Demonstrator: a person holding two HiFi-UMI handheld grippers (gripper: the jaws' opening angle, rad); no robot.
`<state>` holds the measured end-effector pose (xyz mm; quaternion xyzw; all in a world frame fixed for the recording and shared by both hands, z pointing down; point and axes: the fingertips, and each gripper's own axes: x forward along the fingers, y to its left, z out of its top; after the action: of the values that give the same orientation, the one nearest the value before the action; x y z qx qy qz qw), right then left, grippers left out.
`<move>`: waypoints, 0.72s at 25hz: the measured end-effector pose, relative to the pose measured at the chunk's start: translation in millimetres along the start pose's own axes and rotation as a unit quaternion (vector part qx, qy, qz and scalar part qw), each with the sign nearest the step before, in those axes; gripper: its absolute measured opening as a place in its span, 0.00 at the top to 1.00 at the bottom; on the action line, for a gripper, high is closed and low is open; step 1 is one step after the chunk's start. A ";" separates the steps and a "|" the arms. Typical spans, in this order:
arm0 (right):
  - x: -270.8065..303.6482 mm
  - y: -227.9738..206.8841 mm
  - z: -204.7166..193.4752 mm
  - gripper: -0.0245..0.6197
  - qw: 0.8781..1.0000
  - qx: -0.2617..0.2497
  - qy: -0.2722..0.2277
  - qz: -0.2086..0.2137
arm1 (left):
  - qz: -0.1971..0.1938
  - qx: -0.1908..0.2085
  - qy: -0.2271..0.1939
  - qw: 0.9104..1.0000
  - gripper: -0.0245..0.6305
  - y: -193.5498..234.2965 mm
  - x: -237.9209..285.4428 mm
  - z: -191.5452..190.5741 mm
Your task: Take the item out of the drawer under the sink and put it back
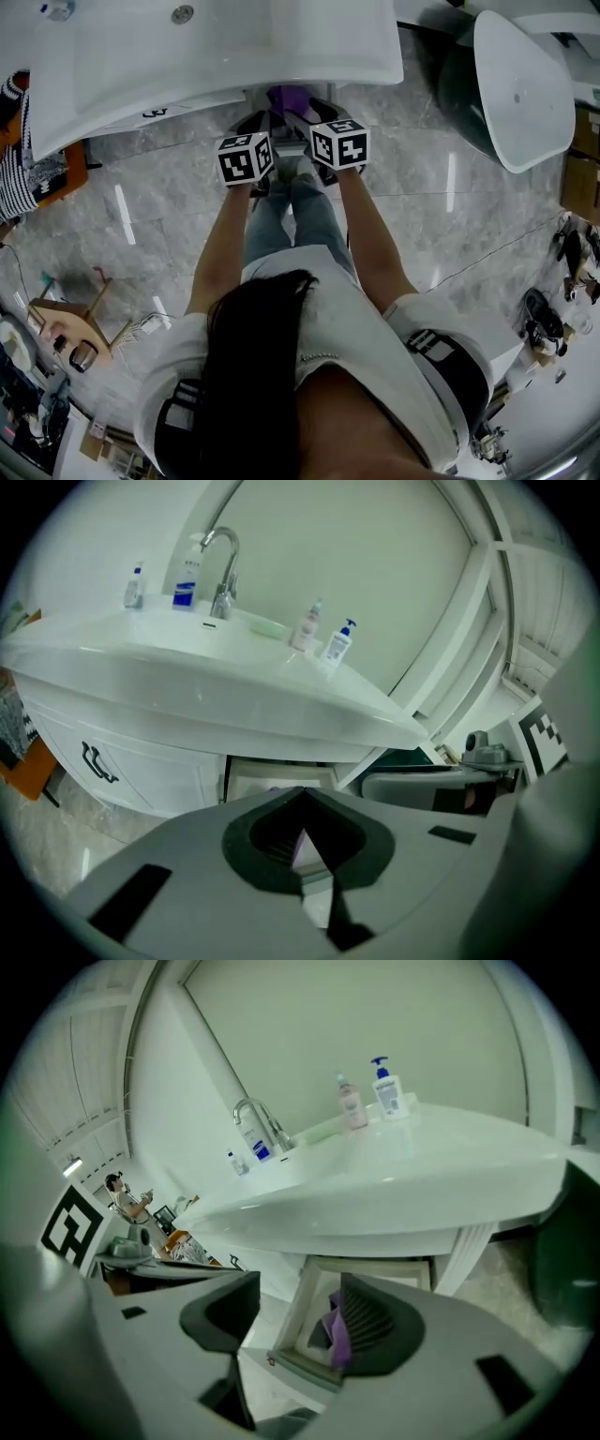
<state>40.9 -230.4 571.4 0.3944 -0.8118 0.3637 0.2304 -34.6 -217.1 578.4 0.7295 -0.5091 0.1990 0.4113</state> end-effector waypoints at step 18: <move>-58.4 45.1 31.5 0.77 0.998 -0.034 -0.058 -0.001 | -0.045 0.048 -0.060 0.996 0.96 -45.5 -62.7 44.4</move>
<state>35.7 -208.0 494.5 0.4080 -0.8352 0.3121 0.1965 -24.4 -210.0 490.0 0.7815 -0.4892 0.1601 0.3526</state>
